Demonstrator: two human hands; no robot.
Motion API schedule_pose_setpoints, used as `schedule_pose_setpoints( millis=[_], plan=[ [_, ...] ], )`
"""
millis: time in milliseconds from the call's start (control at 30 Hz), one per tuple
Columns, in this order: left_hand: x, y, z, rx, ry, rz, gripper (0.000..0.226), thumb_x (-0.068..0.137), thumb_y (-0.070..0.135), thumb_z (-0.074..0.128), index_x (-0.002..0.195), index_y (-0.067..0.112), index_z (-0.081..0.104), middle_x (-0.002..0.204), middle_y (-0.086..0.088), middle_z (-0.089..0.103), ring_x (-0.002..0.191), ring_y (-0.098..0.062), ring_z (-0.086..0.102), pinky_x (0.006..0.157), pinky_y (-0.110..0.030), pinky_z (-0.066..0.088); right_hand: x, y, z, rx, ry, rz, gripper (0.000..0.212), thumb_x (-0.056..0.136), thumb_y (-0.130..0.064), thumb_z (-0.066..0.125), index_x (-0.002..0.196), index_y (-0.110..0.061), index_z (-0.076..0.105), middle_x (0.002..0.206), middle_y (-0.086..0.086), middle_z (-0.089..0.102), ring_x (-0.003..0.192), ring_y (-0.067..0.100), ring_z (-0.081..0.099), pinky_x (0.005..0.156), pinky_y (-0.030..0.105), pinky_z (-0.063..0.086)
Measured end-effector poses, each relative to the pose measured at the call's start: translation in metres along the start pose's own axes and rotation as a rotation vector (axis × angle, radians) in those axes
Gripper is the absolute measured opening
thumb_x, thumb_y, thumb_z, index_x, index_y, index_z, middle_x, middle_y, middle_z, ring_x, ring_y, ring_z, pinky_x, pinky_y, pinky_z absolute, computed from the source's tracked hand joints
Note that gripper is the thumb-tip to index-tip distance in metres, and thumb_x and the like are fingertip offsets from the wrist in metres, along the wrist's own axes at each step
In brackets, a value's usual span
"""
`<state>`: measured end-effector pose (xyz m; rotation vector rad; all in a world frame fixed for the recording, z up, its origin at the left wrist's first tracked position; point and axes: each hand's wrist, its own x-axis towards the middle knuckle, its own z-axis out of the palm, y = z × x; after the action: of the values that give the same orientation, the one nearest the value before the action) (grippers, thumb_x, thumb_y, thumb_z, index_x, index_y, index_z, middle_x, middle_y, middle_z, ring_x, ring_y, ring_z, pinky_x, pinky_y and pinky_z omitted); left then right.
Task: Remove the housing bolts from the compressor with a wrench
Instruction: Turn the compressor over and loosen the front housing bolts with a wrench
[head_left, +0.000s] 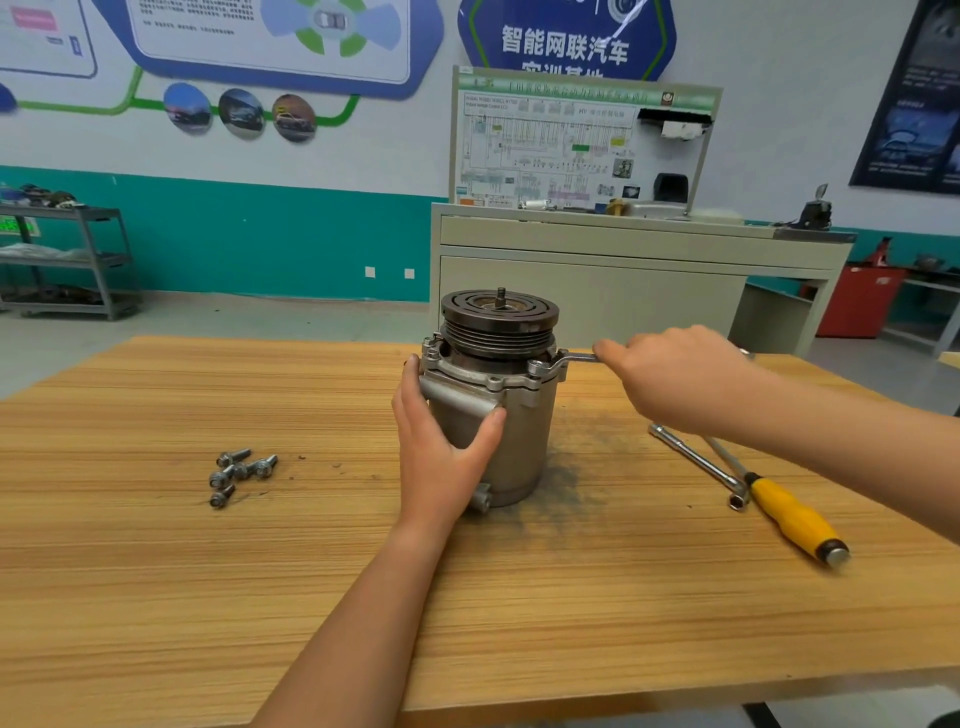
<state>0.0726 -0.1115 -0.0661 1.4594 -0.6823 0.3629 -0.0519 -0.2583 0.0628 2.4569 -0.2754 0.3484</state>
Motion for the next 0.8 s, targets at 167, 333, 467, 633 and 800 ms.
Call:
schedule_pose_setpoints(
  millis=[167, 333, 467, 633, 800],
  plan=[
    [0.001, -0.001, -0.002, -0.001, -0.012, 0.022, 0.091, 0.077, 0.039, 0.073, 0.139, 0.043, 0.005, 0.144, 0.012, 0.020, 0.133, 0.003, 0.017, 0.105, -0.018, 0.020, 0.033, -0.017, 0.024, 0.139, 0.213, 0.012, 0.028, 0.080, 0.014, 0.043, 0.100, 0.000, 0.055, 0.081, 0.015, 0.062, 0.075, 0.032, 0.058, 0.071, 0.036, 0.041],
    [0.001, 0.000, -0.003, -0.004, -0.015, 0.017, 0.092, 0.073, 0.045, 0.071, 0.138, 0.044, 0.005, 0.139, 0.017, 0.019, 0.131, 0.006, 0.018, 0.103, -0.017, 0.020, 0.039, -0.020, 0.040, 0.336, 0.301, 0.138, 0.031, 0.091, 0.001, 0.040, 0.116, -0.008, 0.055, 0.095, 0.010, 0.065, 0.085, 0.030, 0.057, 0.060, 0.031, 0.033],
    [0.001, -0.001, -0.003, -0.006, -0.020, 0.012, 0.092, 0.077, 0.039, 0.072, 0.142, 0.038, 0.007, 0.140, 0.016, 0.018, 0.131, 0.006, 0.016, 0.106, -0.021, 0.020, 0.015, -0.009, 0.028, 0.761, 0.437, 0.330, 0.031, 0.098, -0.016, 0.039, 0.127, -0.008, 0.047, 0.073, 0.012, 0.060, 0.062, 0.028, 0.055, 0.054, 0.035, 0.042],
    [0.001, 0.003, -0.002, -0.003, -0.018, -0.009, 0.094, 0.071, 0.049, 0.066, 0.143, 0.037, 0.007, 0.139, 0.017, 0.018, 0.128, 0.011, 0.015, 0.103, -0.014, 0.018, -0.026, -0.010, 0.002, 0.585, 0.217, 0.240, 0.030, 0.096, -0.017, 0.037, 0.125, -0.015, 0.045, 0.064, 0.006, 0.051, 0.059, 0.030, 0.051, 0.051, 0.032, 0.034],
    [0.000, 0.002, -0.002, -0.006, -0.013, -0.012, 0.097, 0.073, 0.044, 0.068, 0.147, 0.028, 0.008, 0.141, 0.016, 0.017, 0.130, 0.011, 0.014, 0.106, -0.015, 0.016, -0.037, -0.029, -0.018, 0.378, 0.032, 0.194, 0.035, 0.094, -0.011, 0.036, 0.127, -0.021, 0.041, 0.061, -0.004, 0.038, 0.051, 0.010, 0.034, 0.042, 0.026, 0.023]
  ],
)
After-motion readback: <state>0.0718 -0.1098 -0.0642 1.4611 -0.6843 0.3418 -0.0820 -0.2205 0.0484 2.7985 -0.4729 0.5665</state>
